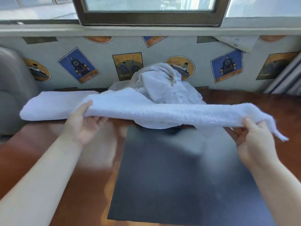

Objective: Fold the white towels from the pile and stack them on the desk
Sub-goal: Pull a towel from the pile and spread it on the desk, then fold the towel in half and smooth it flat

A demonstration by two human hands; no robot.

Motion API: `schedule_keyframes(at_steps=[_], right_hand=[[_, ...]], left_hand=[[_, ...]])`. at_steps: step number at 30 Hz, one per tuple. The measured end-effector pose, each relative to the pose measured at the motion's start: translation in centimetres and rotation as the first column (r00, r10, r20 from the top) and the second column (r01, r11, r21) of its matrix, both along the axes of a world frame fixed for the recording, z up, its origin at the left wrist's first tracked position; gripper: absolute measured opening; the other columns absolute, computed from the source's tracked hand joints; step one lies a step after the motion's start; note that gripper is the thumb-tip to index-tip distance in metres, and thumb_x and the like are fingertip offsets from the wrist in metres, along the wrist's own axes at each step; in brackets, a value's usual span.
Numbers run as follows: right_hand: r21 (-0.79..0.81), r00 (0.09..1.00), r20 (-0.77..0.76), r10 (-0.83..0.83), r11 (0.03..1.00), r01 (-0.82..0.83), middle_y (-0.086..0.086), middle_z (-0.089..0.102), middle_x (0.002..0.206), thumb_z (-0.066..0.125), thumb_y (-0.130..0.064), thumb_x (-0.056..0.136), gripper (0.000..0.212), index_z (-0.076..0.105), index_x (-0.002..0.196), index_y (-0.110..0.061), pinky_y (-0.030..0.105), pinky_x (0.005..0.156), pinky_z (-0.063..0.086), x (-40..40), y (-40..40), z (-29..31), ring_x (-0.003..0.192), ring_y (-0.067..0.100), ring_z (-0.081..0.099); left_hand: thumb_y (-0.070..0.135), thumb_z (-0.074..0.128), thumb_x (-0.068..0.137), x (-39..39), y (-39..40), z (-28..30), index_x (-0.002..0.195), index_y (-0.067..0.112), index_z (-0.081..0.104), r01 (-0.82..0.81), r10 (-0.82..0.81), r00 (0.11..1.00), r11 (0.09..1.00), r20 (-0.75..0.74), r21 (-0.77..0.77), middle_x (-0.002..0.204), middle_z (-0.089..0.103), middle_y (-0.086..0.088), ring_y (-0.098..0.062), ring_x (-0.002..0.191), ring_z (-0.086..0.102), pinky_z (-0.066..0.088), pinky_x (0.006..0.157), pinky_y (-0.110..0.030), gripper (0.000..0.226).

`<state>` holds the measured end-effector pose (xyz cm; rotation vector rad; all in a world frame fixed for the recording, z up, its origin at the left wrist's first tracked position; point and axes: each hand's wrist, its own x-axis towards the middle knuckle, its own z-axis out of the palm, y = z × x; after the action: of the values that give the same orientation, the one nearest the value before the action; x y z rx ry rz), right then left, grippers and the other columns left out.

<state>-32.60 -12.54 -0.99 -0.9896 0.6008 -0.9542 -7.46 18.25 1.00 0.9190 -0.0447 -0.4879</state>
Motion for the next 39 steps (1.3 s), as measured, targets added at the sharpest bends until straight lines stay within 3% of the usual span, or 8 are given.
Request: schedule_keyframes(at_steps=[12,19,23,26,28,30,33,39], right_hand=[[0.394,0.799,-0.601,-0.011,0.866,0.309,0.019,0.052,0.134,0.046,0.011,0.093,0.044,0.040,0.132,-0.007,0.045,0.088,0.049,-7.8,9.3,-19.5,0.103,0.034,0.056],[0.148,0.599,-0.769,-0.226,0.847,0.510,0.016,0.055,0.117,0.068,0.007,0.078,0.060,0.040,0.130,-0.005,0.044,0.089,0.047,-9.2,12.8,-20.5,0.110,0.037,0.057],[-0.301,0.442,-0.757,-0.480,0.858,0.416,0.013,0.050,0.137,0.072,-0.001,0.078,0.069,0.041,0.139,-0.012,0.038,0.099,0.039,-7.1,15.0,-17.7,0.127,0.032,0.048],[-0.416,0.459,-0.841,-0.285,0.884,-0.213,-0.001,0.026,0.159,0.062,-0.017,0.093,0.064,0.032,0.150,-0.025,0.041,0.117,0.022,-2.9,17.5,-17.2,0.146,0.021,0.021],[-0.343,0.263,-0.938,-0.224,0.704,-0.622,-0.001,0.003,0.164,0.045,-0.034,0.102,0.058,0.019,0.154,-0.031,0.046,0.121,0.010,0.0,18.4,-18.1,0.151,0.021,0.000],[-0.168,0.047,-0.974,-0.220,0.570,-0.804,-0.002,-0.018,0.163,0.028,-0.047,0.104,0.059,0.000,0.155,-0.039,0.057,0.118,0.001,1.4,18.9,-19.6,0.149,0.024,-0.018],[0.018,-0.148,-0.970,-0.192,0.550,-0.835,0.000,-0.032,0.158,0.016,-0.061,0.098,0.067,-0.022,0.149,-0.042,0.070,0.109,-0.001,0.4,19.9,-22.4,0.145,0.026,-0.030],[-0.250,0.054,-0.935,-0.350,0.542,-0.802,-0.004,-0.020,0.162,0.019,-0.067,0.094,0.067,-0.008,0.152,-0.044,0.049,0.117,-0.002,-0.6,16.7,-22.5,0.148,0.020,-0.018]], left_hand=[[0.007,0.063,0.091,-9.8,9.9,-20.3,0.129,0.013,0.056,0.066,0.201,0.888,0.835,-0.414,0.547,0.123,0.064,-0.014,-0.032,0.098,0.062,0.054,0.068,-0.043,0.038],[0.009,0.075,0.082,-10.5,10.9,-20.5,0.121,0.008,0.057,-0.055,0.377,0.862,0.734,-0.339,0.676,0.120,0.063,-0.011,-0.032,0.104,0.061,0.054,0.079,-0.045,0.043],[0.014,0.084,0.068,-11.3,9.9,-19.2,0.140,0.004,0.031,-0.397,0.709,0.702,0.306,0.071,0.865,0.145,0.035,-0.020,-0.035,0.130,0.041,0.038,0.108,-0.048,0.090],[0.008,0.078,0.076,-12.5,7.4,-19.3,0.141,0.011,0.036,-0.572,0.142,0.820,0.248,0.555,0.782,0.150,0.030,-0.017,-0.035,0.137,0.028,0.031,0.112,-0.054,0.078],[0.027,0.064,0.092,-12.8,5.0,-20.4,0.152,0.017,0.027,-0.390,-0.451,0.786,0.167,0.422,0.906,0.161,0.013,-0.012,-0.030,0.148,0.010,0.015,0.121,-0.046,0.070],[0.052,0.038,0.100,-13.1,3.4,-22.2,0.157,0.026,-0.001,-0.289,-0.752,0.650,-0.107,0.113,0.951,0.163,-0.016,-0.004,-0.026,0.150,-0.016,-0.005,0.121,-0.044,0.074],[0.067,0.018,0.096,-13.9,3.8,-24.6,0.149,0.031,-0.028,-0.226,-0.806,0.587,-0.249,-0.072,0.942,0.155,-0.038,0.000,-0.025,0.145,-0.030,-0.013,0.119,-0.049,0.078],[0.064,0.020,0.096,-14.3,0.7,-24.5,0.136,0.036,-0.041,-0.351,-0.826,0.562,-0.180,0.053,0.919,0.143,-0.052,0.006,-0.020,0.138,-0.042,-0.023,0.114,-0.046,0.078]])
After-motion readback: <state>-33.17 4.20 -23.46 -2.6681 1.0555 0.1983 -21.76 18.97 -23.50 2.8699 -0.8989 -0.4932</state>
